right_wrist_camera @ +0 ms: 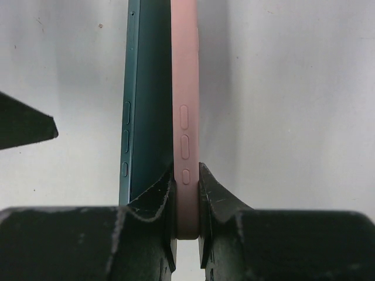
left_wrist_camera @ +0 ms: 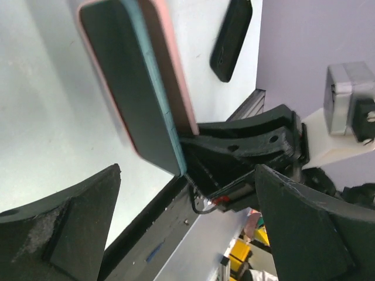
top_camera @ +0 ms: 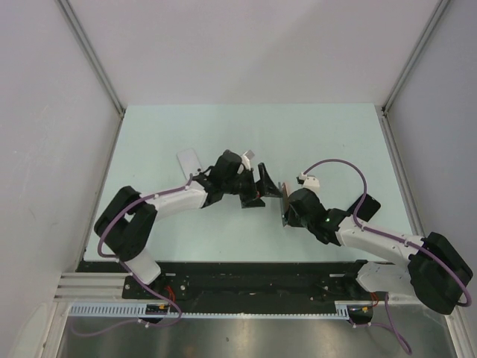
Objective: Take the phone out of the phone case
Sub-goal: Remove the phone case from the phone.
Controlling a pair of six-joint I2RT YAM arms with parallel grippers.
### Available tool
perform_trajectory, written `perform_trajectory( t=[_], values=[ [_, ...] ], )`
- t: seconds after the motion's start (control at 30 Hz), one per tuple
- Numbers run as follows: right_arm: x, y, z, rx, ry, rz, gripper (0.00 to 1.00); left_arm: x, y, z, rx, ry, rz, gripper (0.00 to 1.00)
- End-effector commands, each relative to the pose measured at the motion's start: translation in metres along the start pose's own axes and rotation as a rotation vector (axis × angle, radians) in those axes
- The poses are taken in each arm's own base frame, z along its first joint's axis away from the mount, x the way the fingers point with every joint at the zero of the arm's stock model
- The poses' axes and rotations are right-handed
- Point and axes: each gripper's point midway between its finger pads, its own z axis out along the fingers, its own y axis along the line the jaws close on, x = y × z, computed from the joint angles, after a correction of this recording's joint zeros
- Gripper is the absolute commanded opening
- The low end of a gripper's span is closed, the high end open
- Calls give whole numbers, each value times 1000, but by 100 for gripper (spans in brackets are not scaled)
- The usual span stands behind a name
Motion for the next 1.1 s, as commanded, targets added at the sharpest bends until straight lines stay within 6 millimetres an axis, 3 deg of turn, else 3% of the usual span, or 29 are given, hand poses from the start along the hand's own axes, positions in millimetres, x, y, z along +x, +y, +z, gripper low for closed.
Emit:
perform_trajectory(
  t=[0.0, 0.43, 0.83, 0.93, 1.07],
  values=[
    [-25, 18, -1, -55, -87, 57, 0, -21, -15, 10, -71, -56, 120, 98],
    [-25, 23, -2, -76, -88, 58, 0, -21, 16, 39, -294, -21, 160, 85],
    [-24, 24, -4, -78, -88, 53, 0, -15, 31, 55, -418, -7, 245, 74],
    [-24, 25, -4, -80, -88, 53, 0, -9, 33, 59, -417, 14, 243, 68],
    [-24, 26, -3, -82, -89, 52, 0, -1, 32, 68, -383, 47, 223, 51]
  ],
)
